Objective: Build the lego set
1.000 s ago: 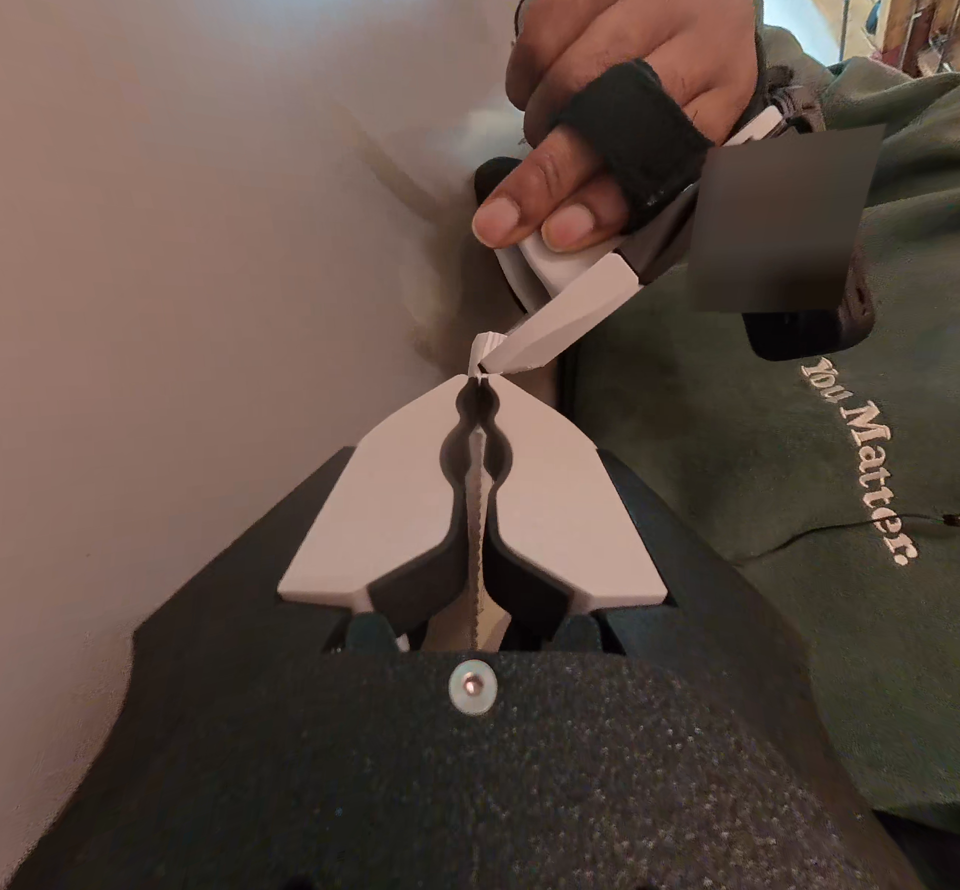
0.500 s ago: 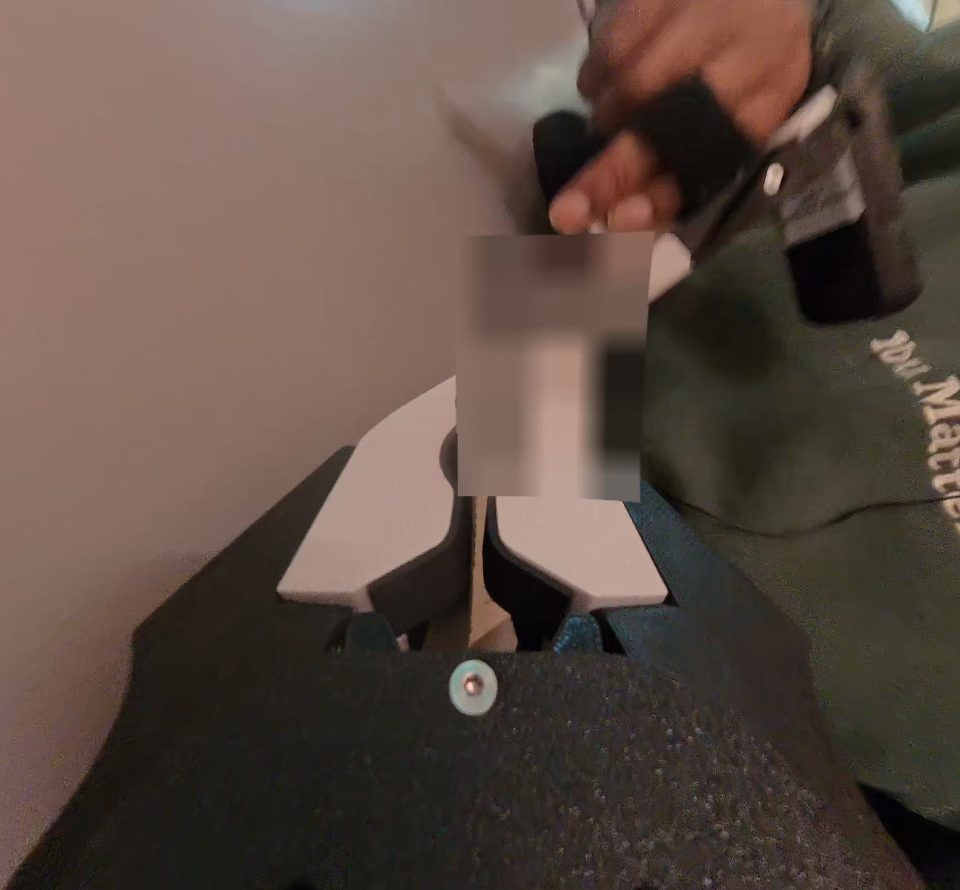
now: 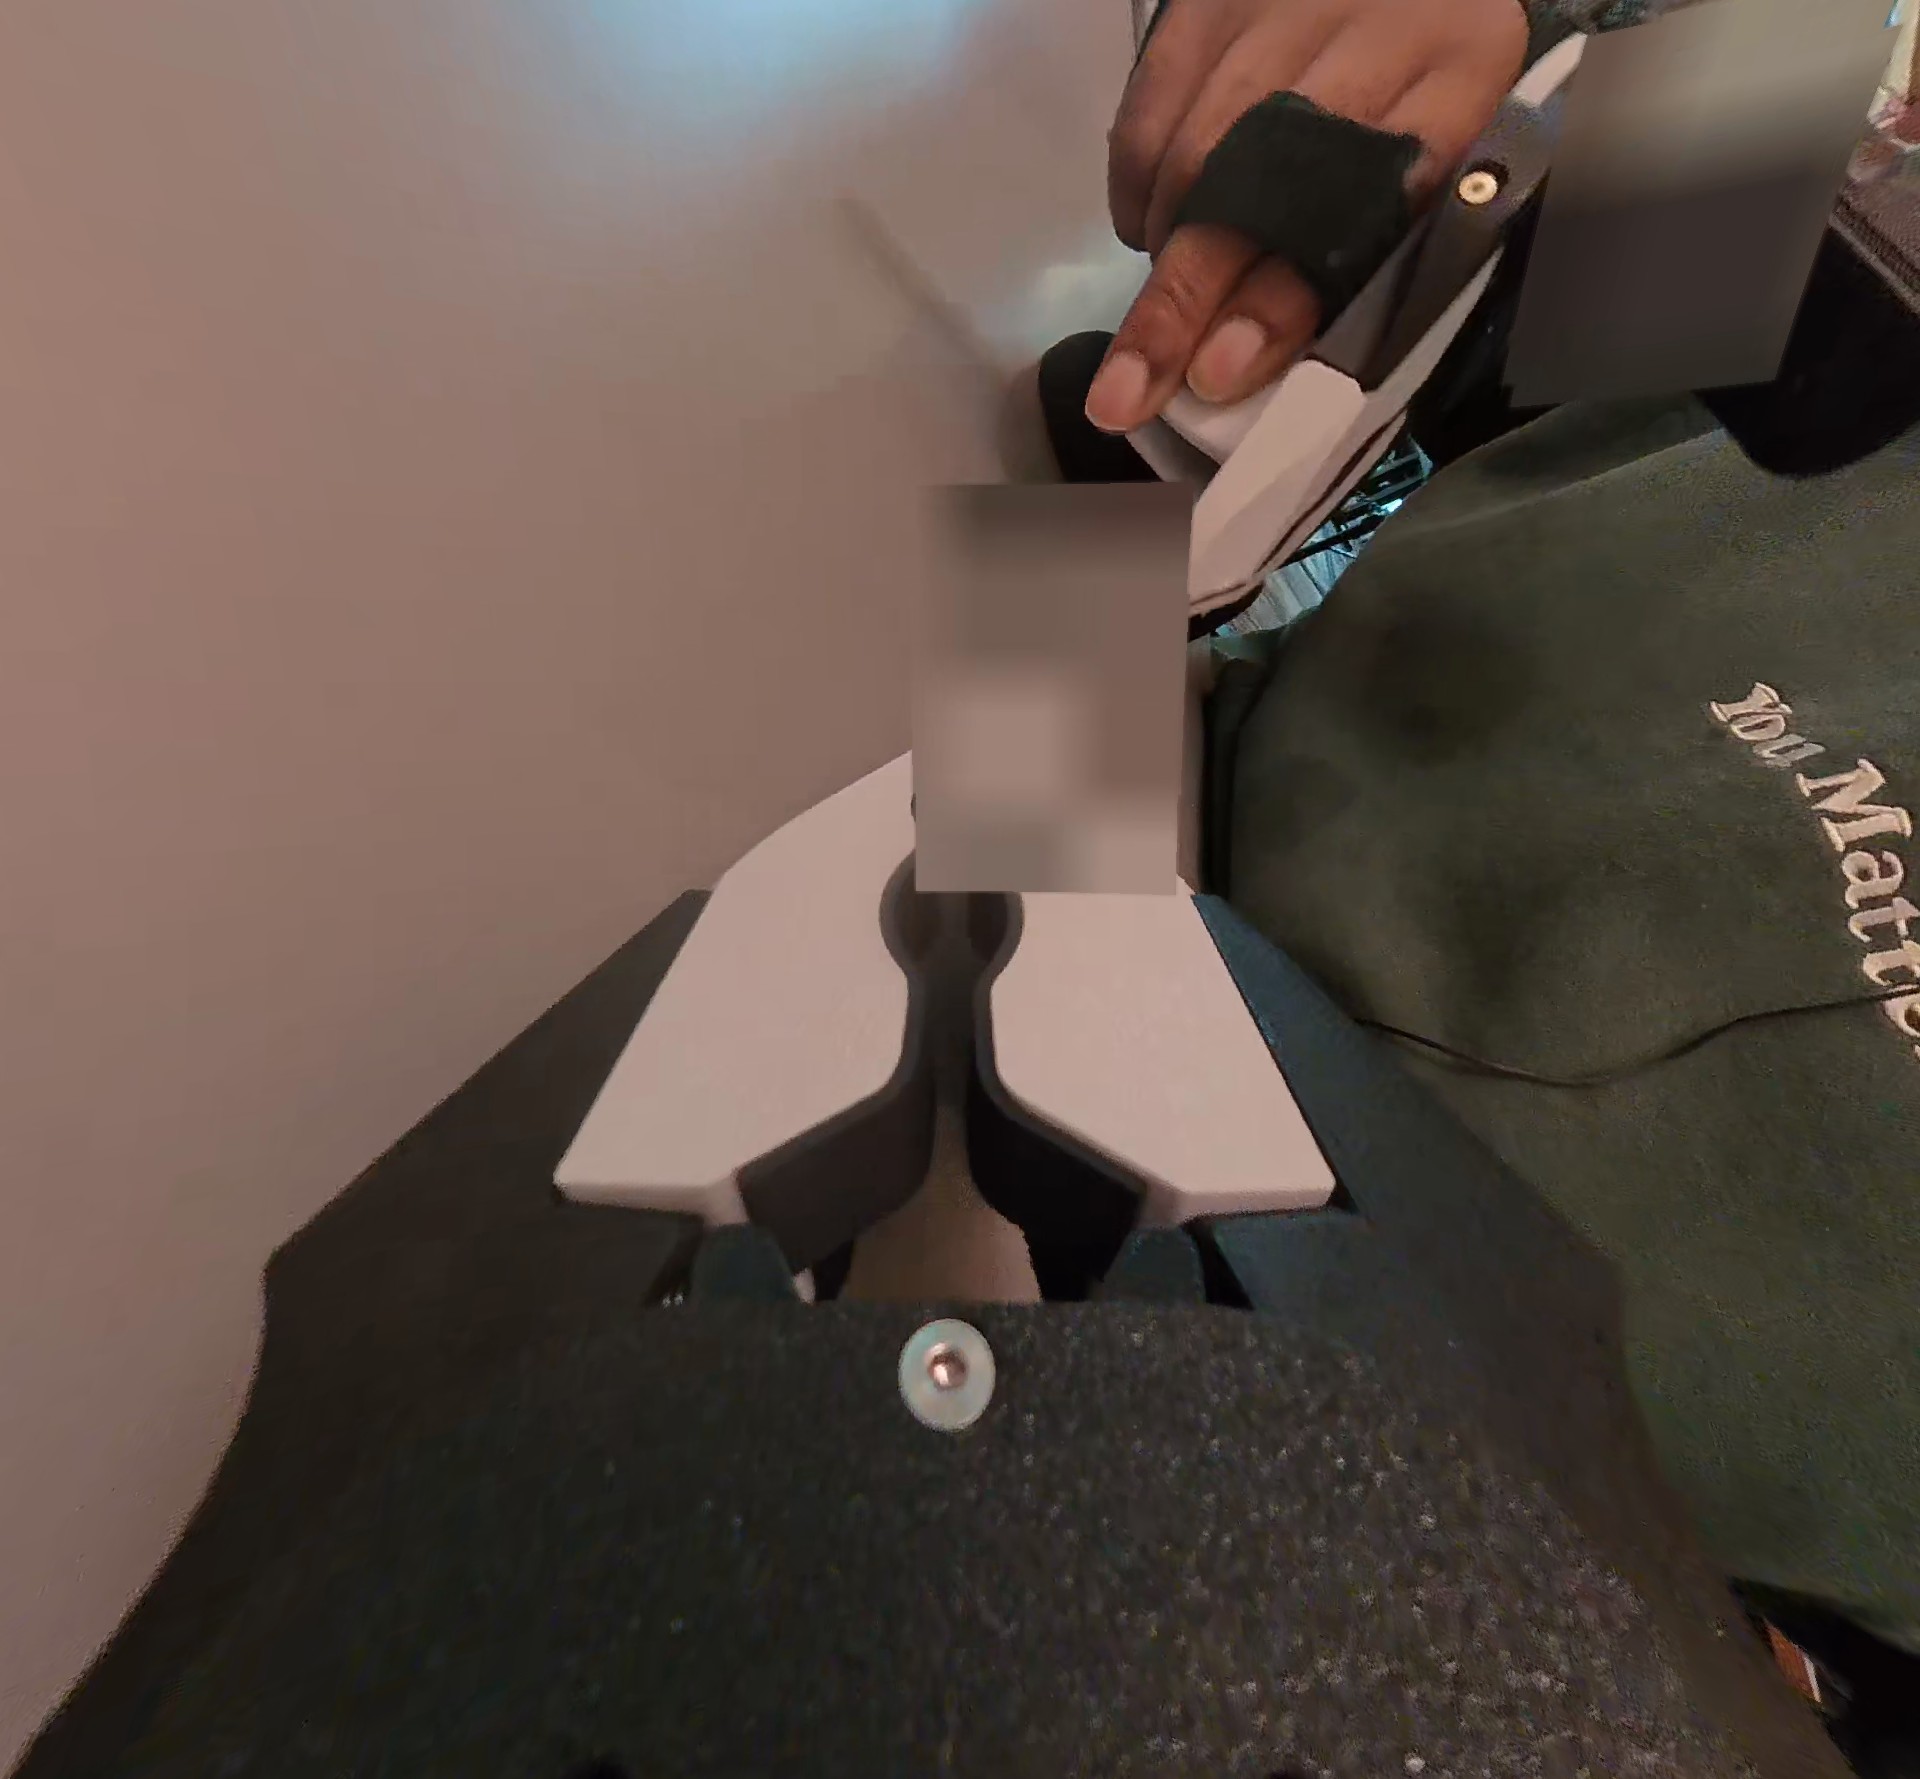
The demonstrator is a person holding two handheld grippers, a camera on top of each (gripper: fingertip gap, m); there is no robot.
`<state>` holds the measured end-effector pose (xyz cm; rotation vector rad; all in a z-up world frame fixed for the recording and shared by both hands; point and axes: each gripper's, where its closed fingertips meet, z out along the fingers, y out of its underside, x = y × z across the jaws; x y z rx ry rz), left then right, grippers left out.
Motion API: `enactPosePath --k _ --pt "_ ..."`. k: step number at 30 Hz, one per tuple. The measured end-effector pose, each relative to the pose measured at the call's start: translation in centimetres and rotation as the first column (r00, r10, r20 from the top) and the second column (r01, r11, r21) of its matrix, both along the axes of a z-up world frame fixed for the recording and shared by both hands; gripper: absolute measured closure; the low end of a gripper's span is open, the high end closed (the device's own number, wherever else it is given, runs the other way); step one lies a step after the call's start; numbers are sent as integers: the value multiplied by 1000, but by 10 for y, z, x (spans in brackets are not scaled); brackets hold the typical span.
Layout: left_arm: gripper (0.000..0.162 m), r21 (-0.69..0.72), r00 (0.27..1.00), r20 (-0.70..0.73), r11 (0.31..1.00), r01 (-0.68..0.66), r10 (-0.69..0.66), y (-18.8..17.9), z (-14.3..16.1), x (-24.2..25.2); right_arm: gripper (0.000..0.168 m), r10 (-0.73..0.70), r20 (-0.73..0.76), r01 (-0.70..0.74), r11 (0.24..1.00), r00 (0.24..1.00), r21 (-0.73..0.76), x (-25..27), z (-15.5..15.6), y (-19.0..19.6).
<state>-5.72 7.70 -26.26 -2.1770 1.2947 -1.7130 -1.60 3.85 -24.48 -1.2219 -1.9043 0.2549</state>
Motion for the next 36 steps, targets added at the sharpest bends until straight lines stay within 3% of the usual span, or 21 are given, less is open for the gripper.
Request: enactPosePath --k 1,7,12,16,22,29,32,36 --pt "161 -4 1000 12 1000 2 -2 -1 1 -1 168 -11 -8 10 1000 1000 -26 3 0 1" --pt "162 4 999 38 1000 1 -1 -5 2 -4 168 -72 -73 58 983 995 -174 15 5 1" --pt "162 15 999 52 1000 1 -2 -8 4 -2 168 -190 -149 119 915 970 -386 20 11 9" --pt "160 56 993 110 997 -54 48 -3 14 1 168 -231 -172 135 887 958 -442 18 16 15" --pt "124 155 990 134 988 9 -30 -16 24 9 168 -177 -178 83 895 968 -438 10 19 13" --pt "112 176 993 63 981 85 -97 -19 11 28 168 -88 -228 -11 917 970 -398 2 37 9" --pt "116 163 982 51 972 171 -182 -32 9 38 168 -51 -239 -43 928 970 -371 -1 43 7" --pt "148 93 966 96 968 232 -241 -42 18 44 168 -29 -236 -58 934 971 -352 0 46 5"
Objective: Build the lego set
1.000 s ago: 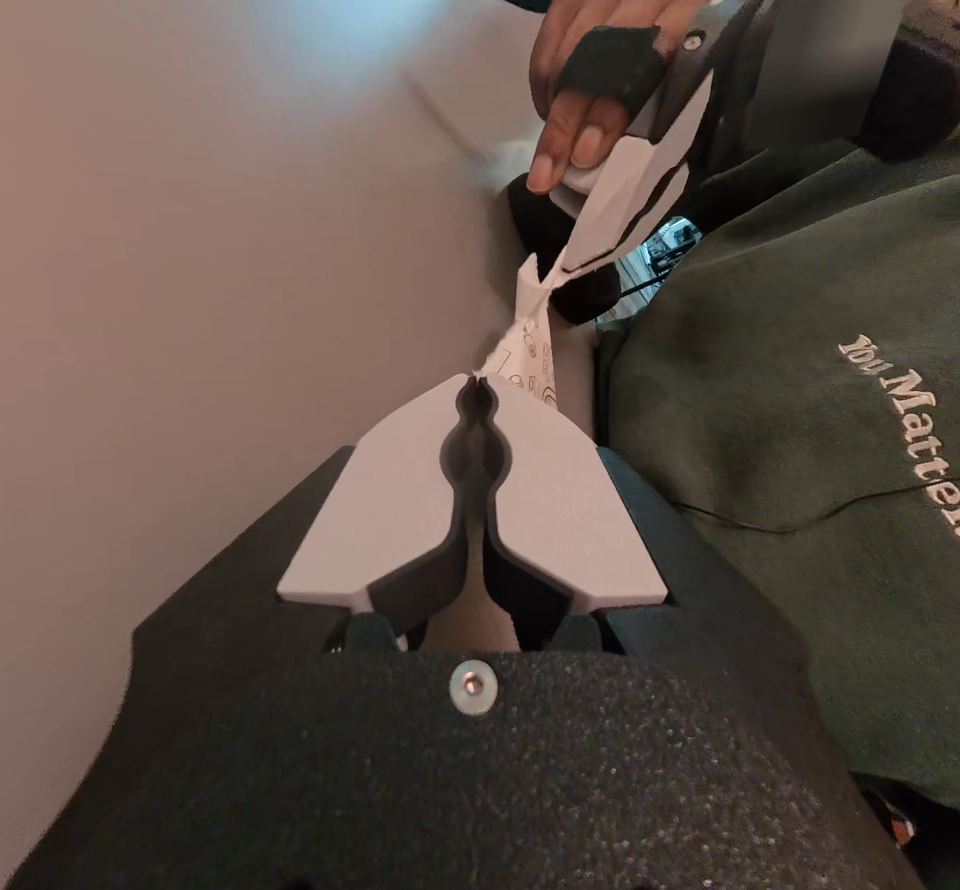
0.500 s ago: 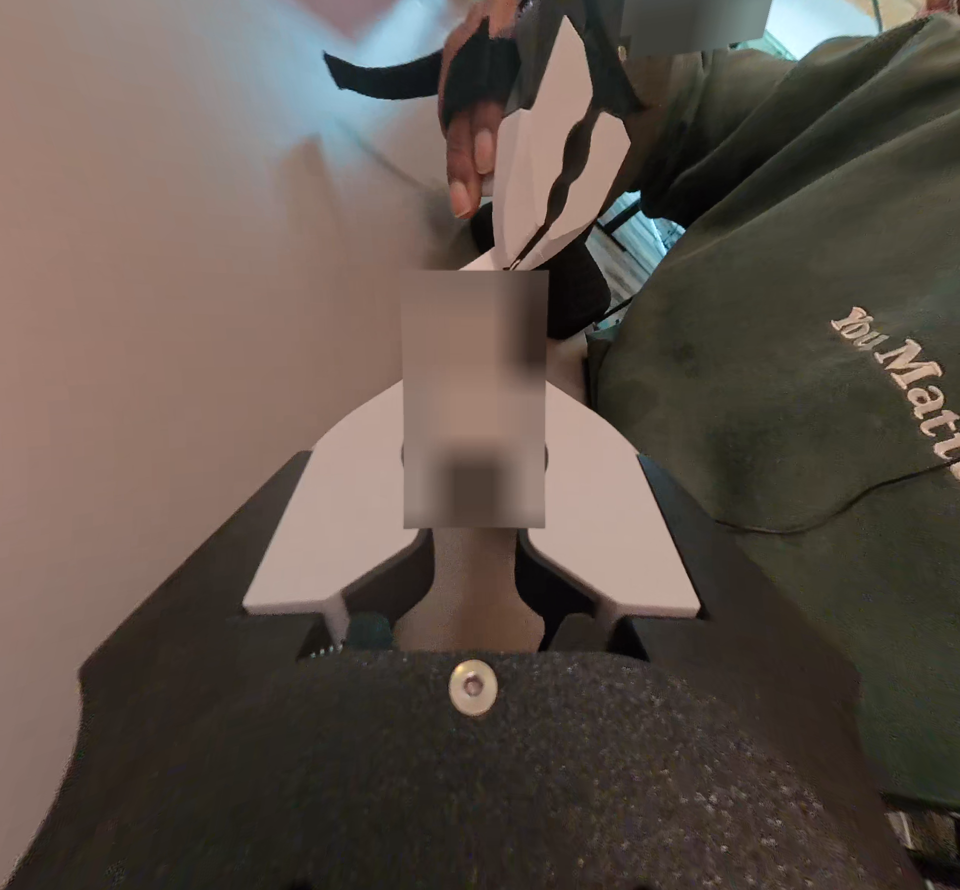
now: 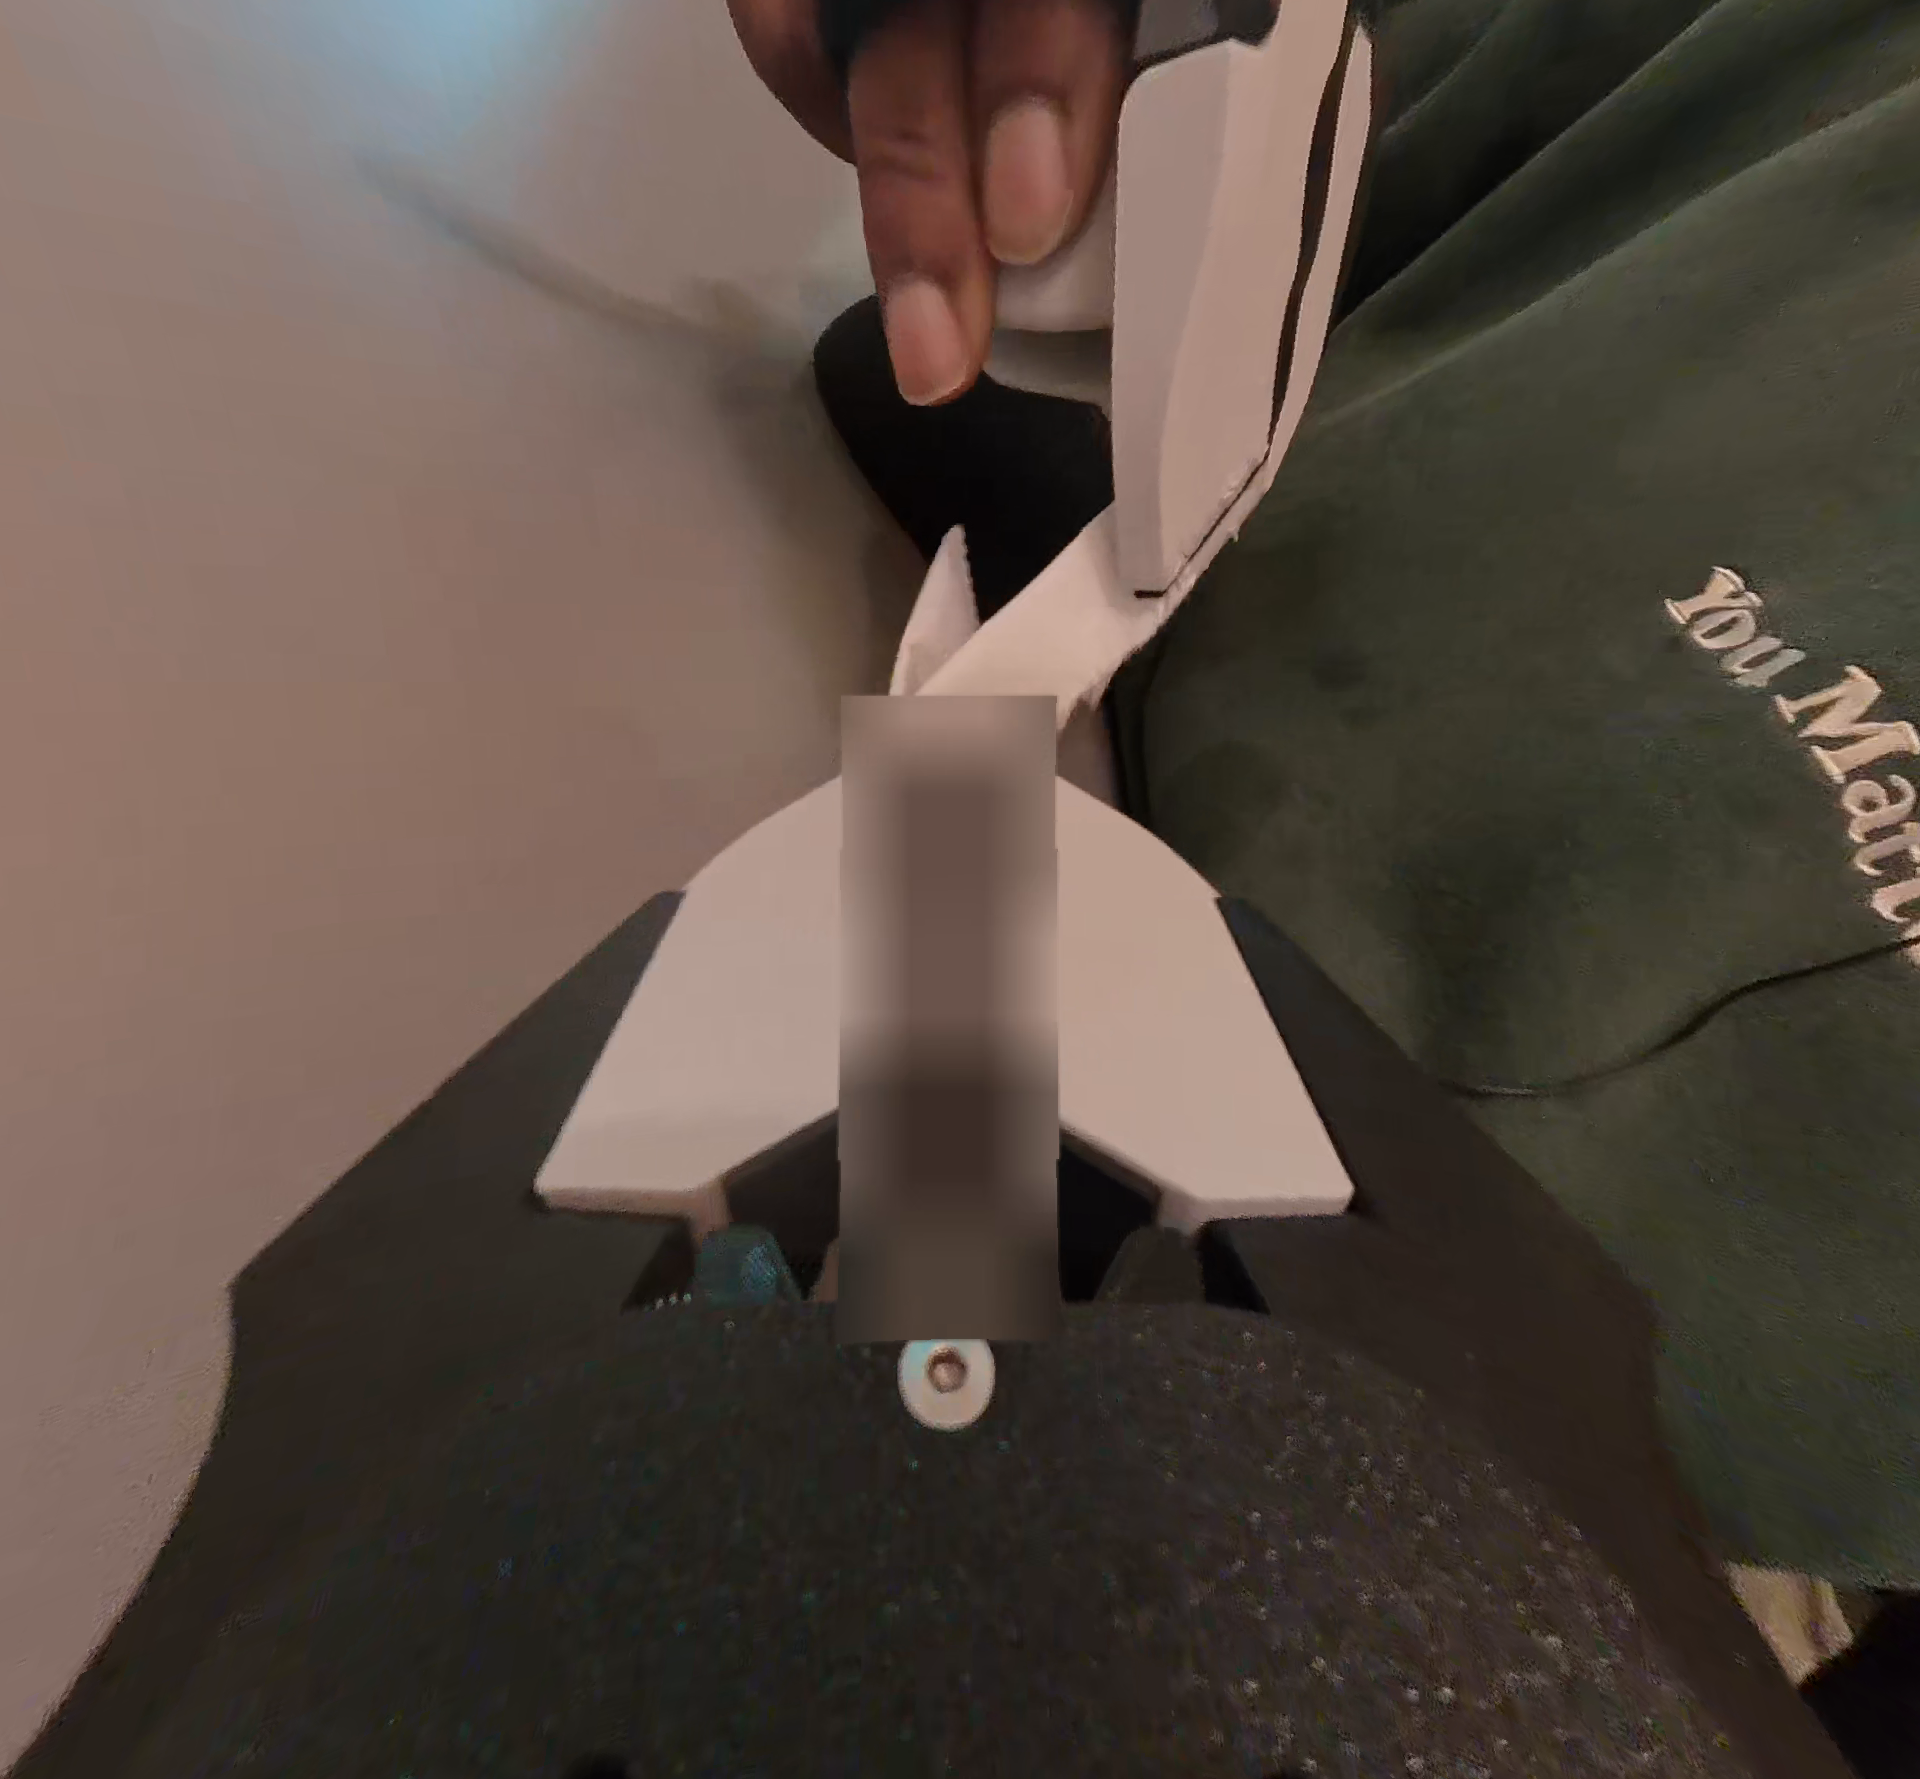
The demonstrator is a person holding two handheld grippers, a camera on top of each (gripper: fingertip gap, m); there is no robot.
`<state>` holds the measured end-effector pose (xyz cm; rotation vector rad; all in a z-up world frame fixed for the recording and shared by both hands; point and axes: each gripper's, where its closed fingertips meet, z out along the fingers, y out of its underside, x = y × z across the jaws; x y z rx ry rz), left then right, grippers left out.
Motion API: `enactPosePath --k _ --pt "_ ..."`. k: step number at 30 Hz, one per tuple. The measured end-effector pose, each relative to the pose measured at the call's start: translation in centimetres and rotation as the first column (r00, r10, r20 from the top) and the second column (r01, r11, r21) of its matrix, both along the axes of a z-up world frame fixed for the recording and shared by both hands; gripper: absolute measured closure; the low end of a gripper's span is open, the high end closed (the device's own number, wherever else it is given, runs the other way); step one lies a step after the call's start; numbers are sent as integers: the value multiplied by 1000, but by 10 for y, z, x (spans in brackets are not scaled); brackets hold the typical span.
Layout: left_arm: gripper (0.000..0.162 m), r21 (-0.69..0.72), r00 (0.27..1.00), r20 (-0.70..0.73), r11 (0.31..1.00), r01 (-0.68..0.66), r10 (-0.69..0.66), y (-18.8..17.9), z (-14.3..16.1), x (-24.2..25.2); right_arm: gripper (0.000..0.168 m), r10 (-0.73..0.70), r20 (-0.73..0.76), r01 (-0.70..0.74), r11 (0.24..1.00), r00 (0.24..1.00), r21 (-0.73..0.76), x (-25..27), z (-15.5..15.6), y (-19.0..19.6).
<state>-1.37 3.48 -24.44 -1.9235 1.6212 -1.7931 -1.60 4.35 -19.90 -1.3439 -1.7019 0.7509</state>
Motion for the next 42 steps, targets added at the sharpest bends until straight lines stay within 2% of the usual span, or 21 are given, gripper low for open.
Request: enactPosePath --k 1,3,8,12,16,24,32,39,42 --pt "156 -12 1000 -5 1000 7 -7 -1 0 0 168 0 7 0 1000 1000 -1 1 -1 0" --pt "161 -33 1000 -6 999 3 -3 -3 1 0 168 2 26 -2 1000 1000 1 4 -3 1" --pt "161 -18 998 -50 999 33 -34 -15 -3 -4 168 2 76 1 999 997 -33 11 -13 2" --pt "161 -49 999 -29 999 -16 15 -9 0 -12 168 17 96 -11 998 995 -59 16 -21 -6" --pt "160 -44 1000 -24 999 -9 8 -12 1 -15 168 27 98 -19 997 995 -79 18 -22 -13" --pt "161 -67 999 -43 998 -1 -2 -18 -3 -28 168 -19 50 28 981 999 -190 33 -26 -13" --pt "161 -60 997 -62 997 48 -52 -30 -7 -31 168 -51 33 57 973 998 -222 30 -24 -11" --pt "161 -55 998 -62 998 22 -26 -26 -6 -35 168 -48 11 49 952 999 -301 40 -22 -9" --pt "161 -67 998 -57 998 0 -4 -23 -6 -41 168 -91 -5 84 937 996 -340 53 -20 -2"
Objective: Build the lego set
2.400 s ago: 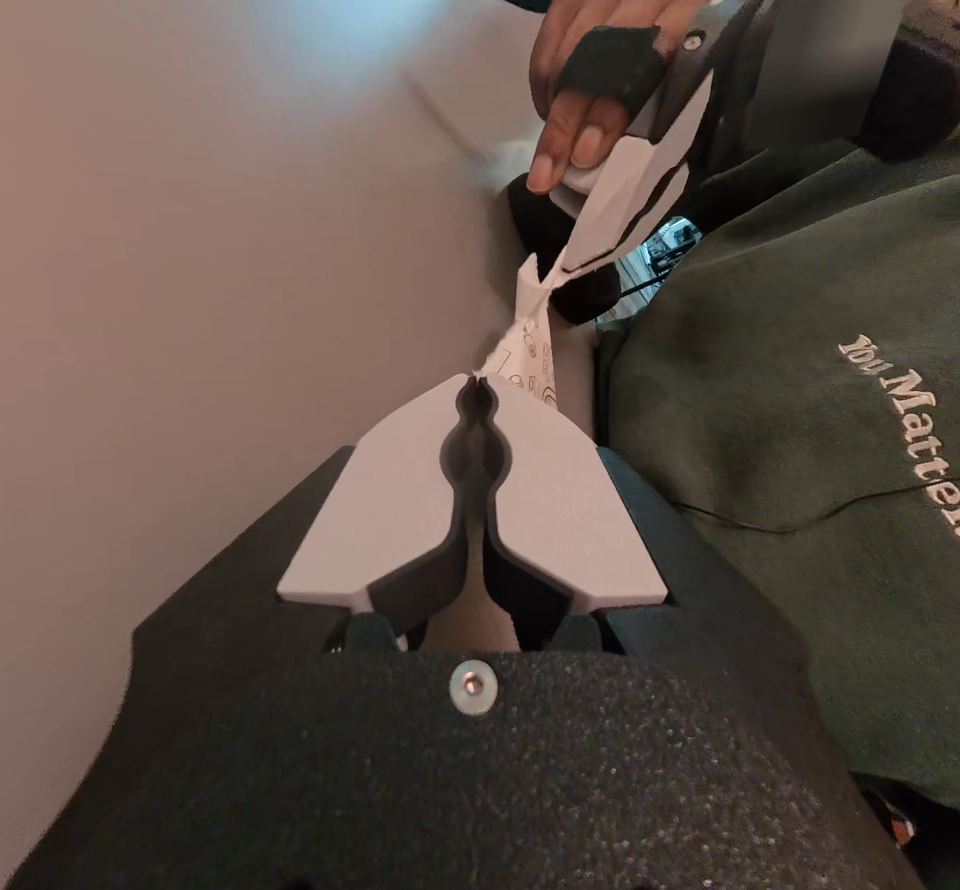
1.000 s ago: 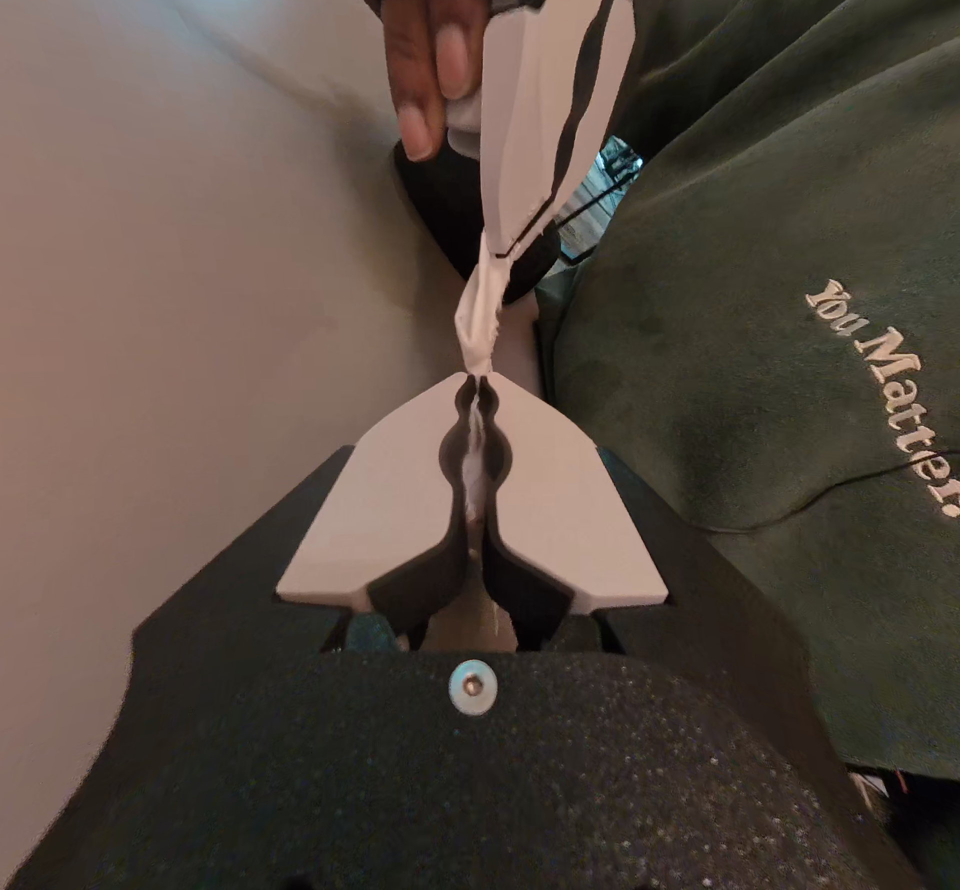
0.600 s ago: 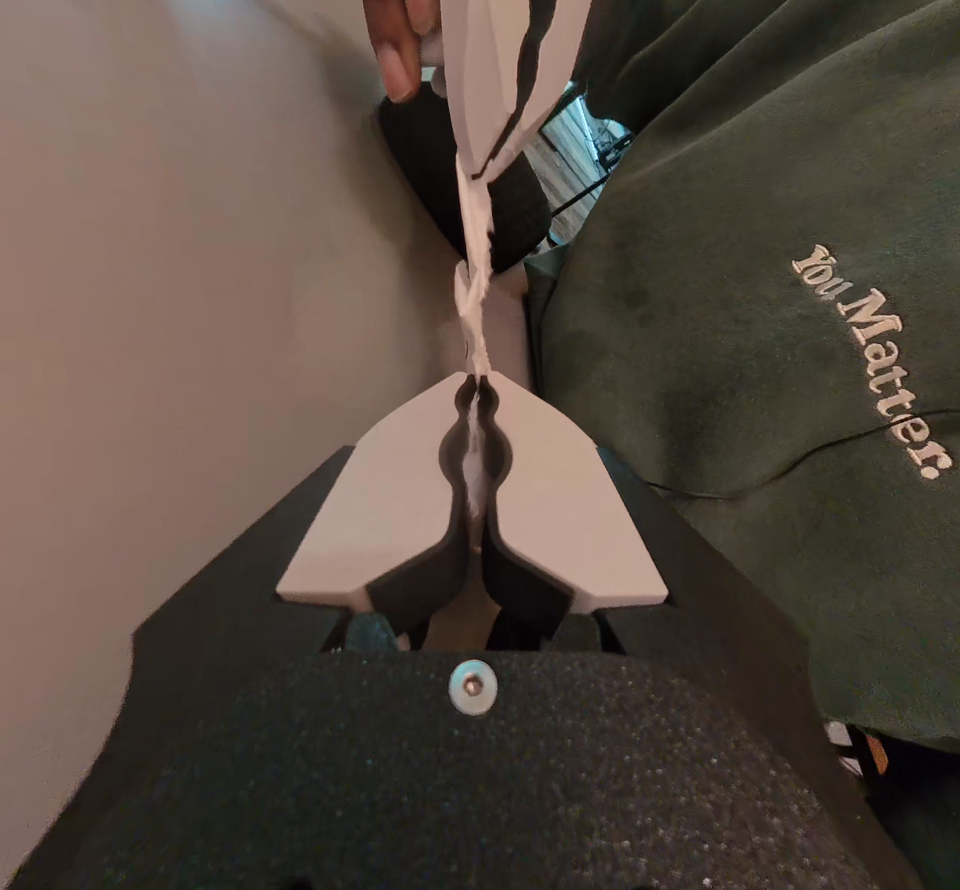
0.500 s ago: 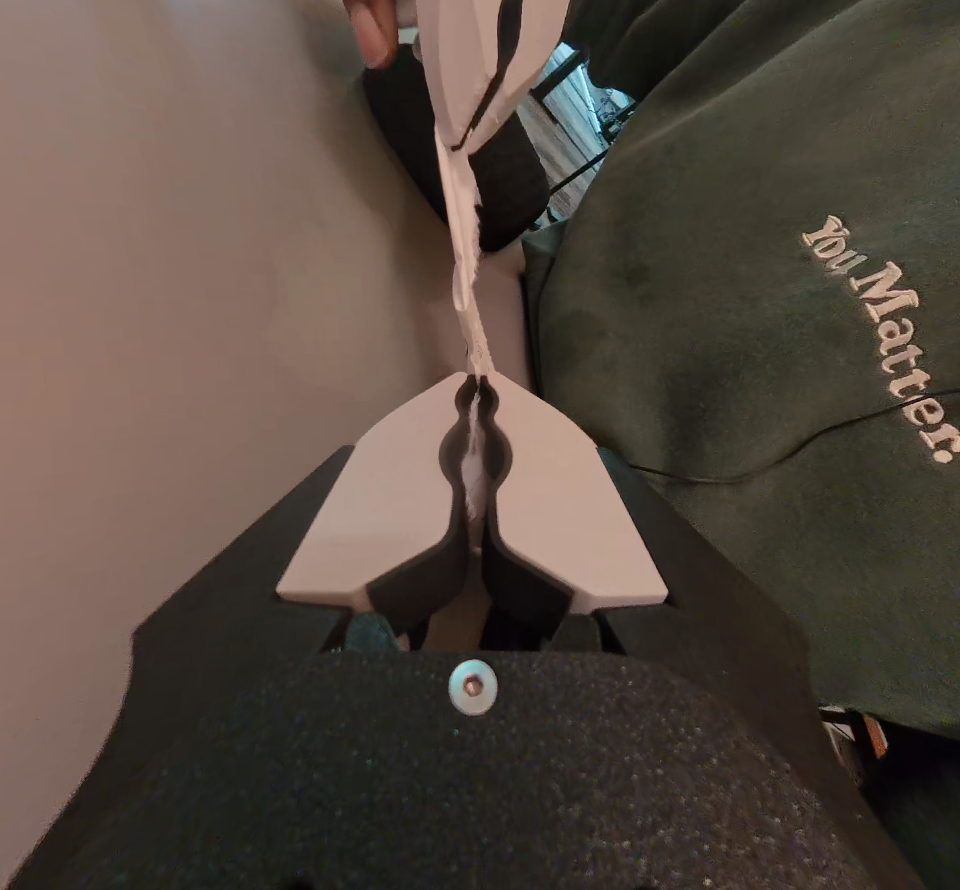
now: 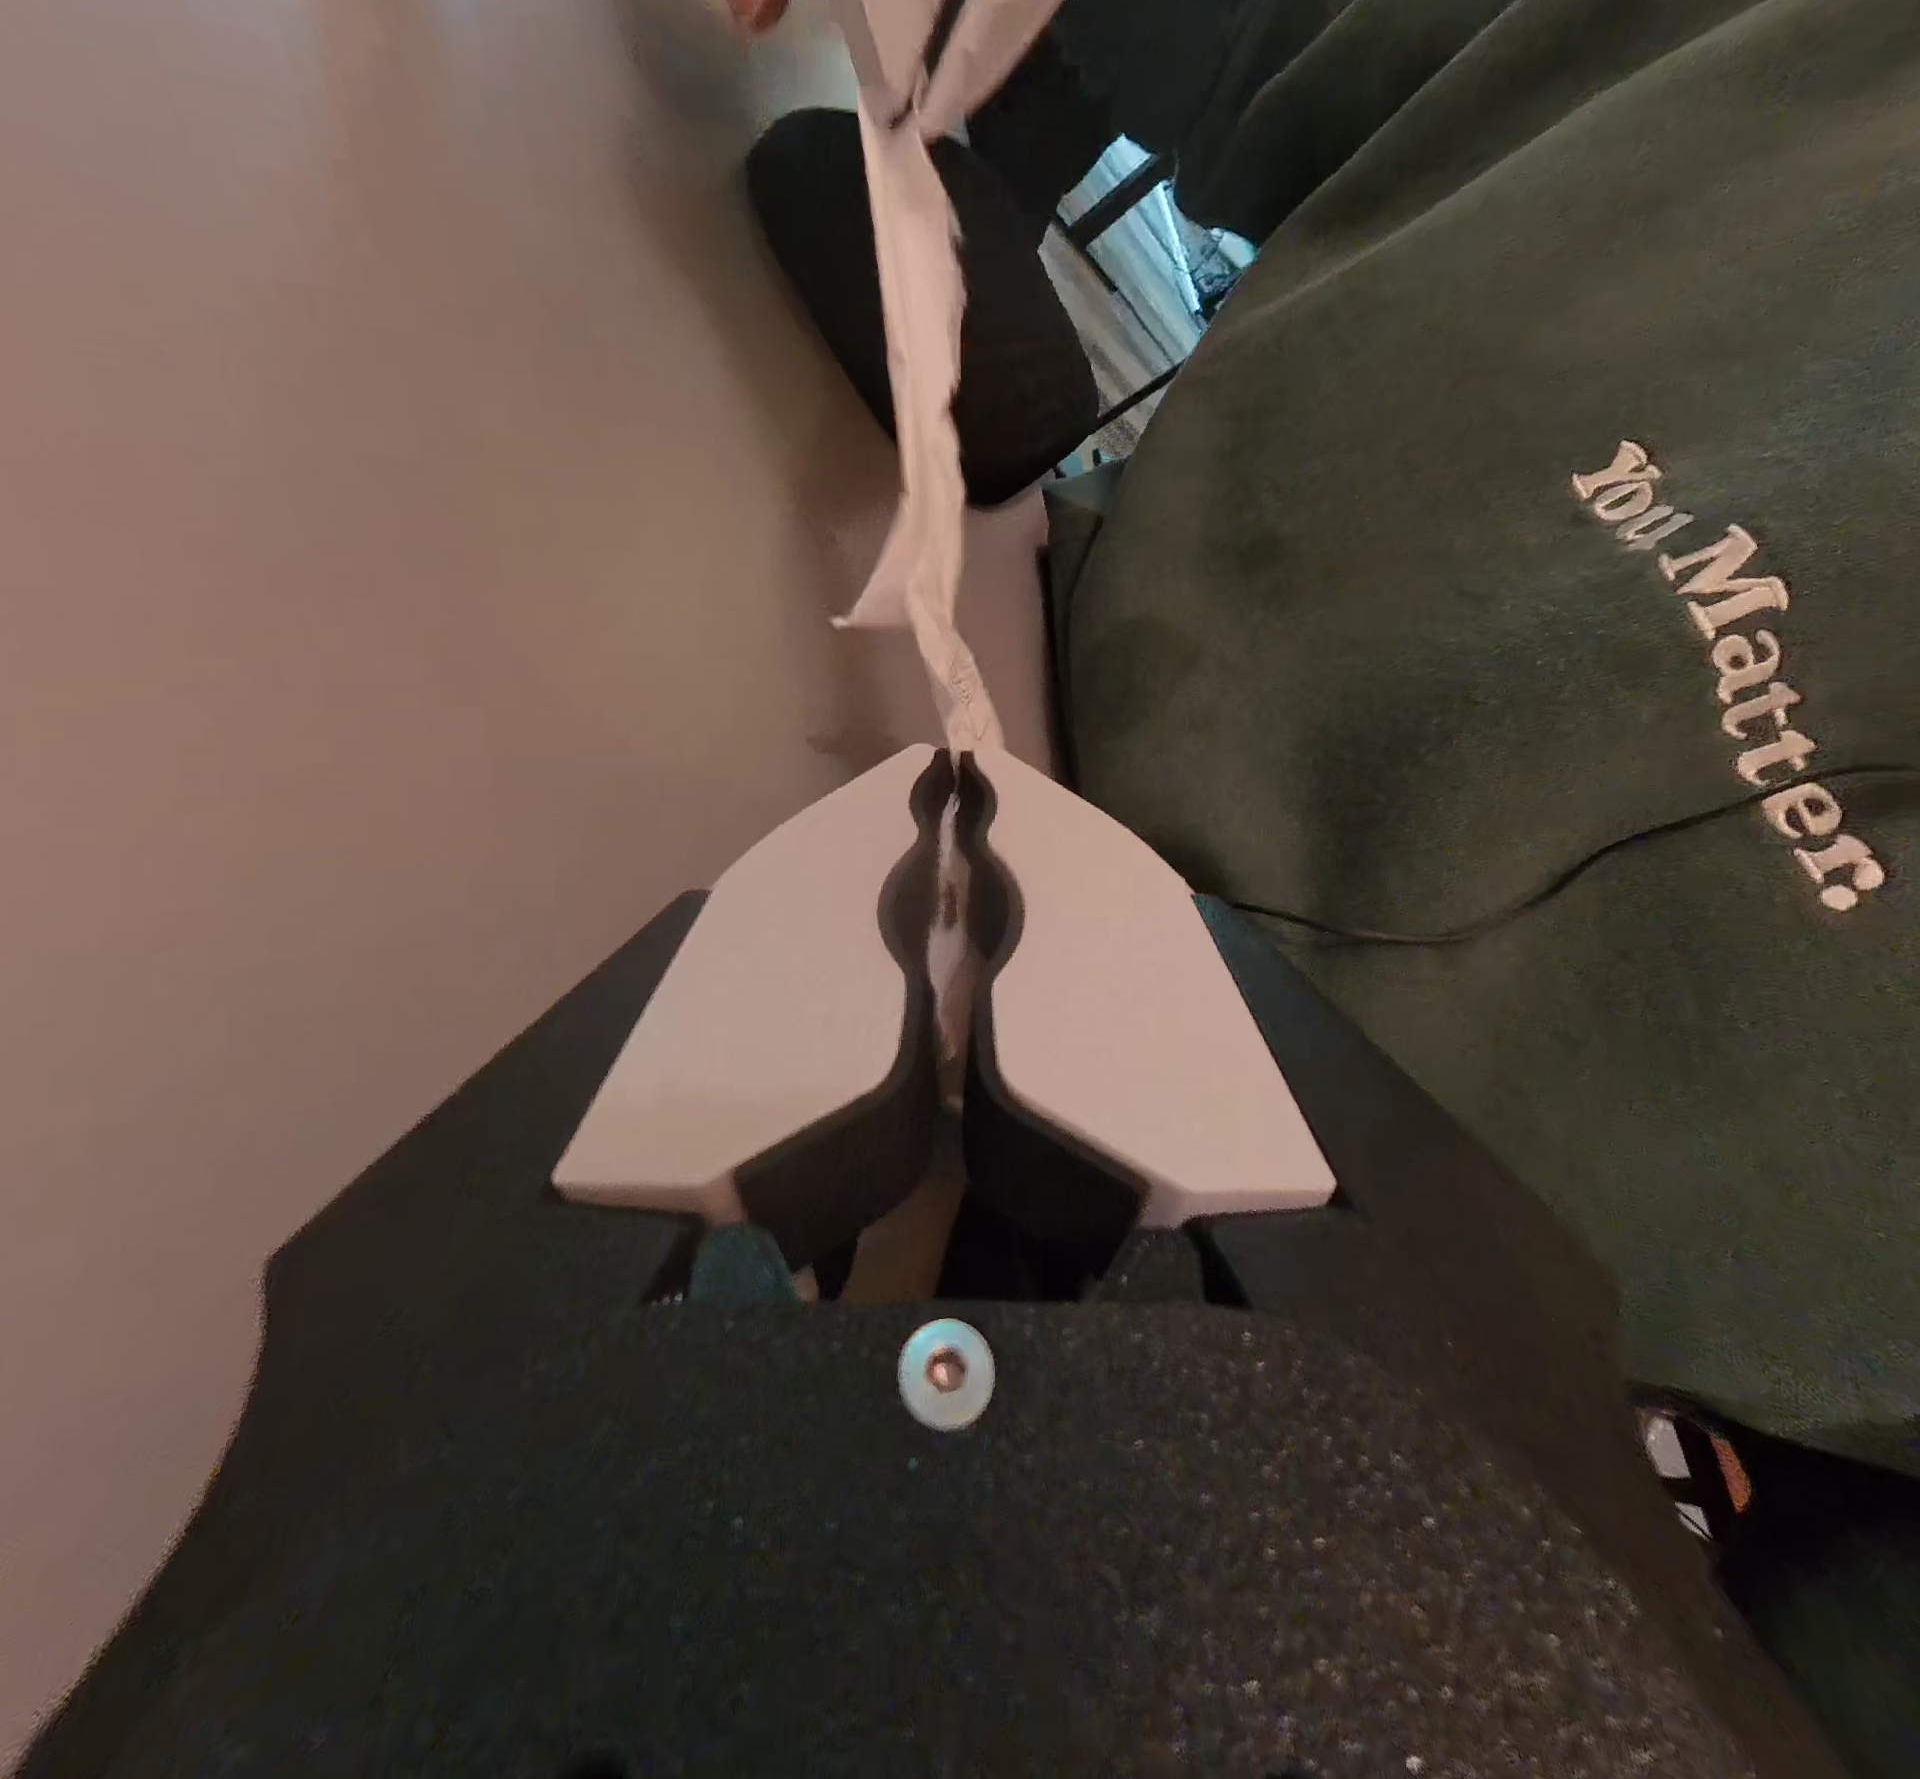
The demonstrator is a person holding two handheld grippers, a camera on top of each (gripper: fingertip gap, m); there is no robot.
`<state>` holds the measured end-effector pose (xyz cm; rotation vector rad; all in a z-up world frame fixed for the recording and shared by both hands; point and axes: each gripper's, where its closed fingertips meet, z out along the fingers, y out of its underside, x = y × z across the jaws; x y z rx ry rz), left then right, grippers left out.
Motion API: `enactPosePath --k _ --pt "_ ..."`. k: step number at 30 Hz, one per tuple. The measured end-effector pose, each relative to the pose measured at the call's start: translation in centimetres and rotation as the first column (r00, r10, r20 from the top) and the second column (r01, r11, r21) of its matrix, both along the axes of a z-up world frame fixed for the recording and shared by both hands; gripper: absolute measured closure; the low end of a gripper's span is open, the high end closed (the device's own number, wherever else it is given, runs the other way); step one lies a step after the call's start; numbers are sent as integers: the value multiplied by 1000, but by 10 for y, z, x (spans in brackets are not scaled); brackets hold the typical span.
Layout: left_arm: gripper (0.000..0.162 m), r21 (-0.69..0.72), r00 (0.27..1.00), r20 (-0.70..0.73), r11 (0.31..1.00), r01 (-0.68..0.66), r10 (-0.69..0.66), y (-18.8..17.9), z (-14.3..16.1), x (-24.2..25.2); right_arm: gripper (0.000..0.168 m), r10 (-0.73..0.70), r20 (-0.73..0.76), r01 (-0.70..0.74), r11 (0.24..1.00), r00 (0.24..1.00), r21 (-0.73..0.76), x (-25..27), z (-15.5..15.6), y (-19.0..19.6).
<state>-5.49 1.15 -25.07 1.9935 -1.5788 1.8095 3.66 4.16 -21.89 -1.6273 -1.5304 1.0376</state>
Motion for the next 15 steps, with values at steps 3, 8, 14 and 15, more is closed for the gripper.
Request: enactPosePath --k 3,8,14,15 --pt "161 2 1000 0 1000 -24 24 3 1 -6 168 -36 -14 36 999 999 -28 14 1 1" --pt "161 15 999 -45 1000 -19 20 3 -8 -14 168 -163 -49 160 986 985 -53 50 9 15" --pt "162 43 997 -13 996 -81 81 15 -2 -13 168 -290 -27 289 957 957 -27 74 3 26" --pt "162 48 995 -9 994 -95 96 18 -1 -11 168 -329 -40 328 944 944 -21 78 5 35"
